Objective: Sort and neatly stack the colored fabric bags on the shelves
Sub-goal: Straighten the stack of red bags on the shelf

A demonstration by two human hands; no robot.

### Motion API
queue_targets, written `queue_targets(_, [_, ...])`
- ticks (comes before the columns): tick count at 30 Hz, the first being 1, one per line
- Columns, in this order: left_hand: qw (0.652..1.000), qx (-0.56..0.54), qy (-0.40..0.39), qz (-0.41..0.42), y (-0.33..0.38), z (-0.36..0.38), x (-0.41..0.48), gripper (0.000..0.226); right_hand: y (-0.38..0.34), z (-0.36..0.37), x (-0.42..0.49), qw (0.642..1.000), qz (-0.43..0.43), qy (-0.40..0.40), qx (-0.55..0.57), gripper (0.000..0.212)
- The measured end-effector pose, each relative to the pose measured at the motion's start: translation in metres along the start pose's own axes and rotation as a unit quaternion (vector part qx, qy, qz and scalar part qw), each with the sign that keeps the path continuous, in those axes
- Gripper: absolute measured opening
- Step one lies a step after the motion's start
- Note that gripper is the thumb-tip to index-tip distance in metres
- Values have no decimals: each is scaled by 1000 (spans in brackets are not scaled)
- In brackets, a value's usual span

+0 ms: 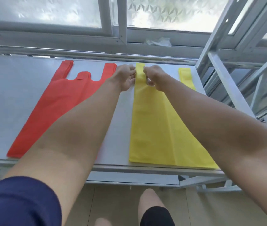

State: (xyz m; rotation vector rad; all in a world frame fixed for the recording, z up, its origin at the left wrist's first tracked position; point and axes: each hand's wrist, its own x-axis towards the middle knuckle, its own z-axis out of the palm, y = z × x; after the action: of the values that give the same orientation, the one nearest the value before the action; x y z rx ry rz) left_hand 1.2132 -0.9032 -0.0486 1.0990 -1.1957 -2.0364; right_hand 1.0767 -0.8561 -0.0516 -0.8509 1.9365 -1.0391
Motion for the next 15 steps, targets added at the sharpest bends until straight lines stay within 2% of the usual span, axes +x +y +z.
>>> queue_targets(3, [1000,-6,-9,14,1,3,5,37,5,1,8,1000,-8,-9,9,12])
queue_targets(5, [1000,17,13,17,0,4,8,28,8,1,9,1000,-7,-9,16,4])
queue_targets(7, [984,157,62,55,-1,3,14,16,10,2,9,1000,-12,-16,-3,3])
queue_targets(8, [957,269,79,74,-3,3,16,19,9,2,6,999,-18,-17,-26,8])
queue_targets(11, [825,538,86,149,-13,7,20,24,9,-1,1,995,-48,-9,-86,21])
queue_targets(13, [766,610,83,182,-20,11,26,26,12,-10,2,990,-73,8,-119,34])
queue_targets(15, [734,643,82,201,-24,15,28,35,15,-27,-4,986,-97,31,-135,41])
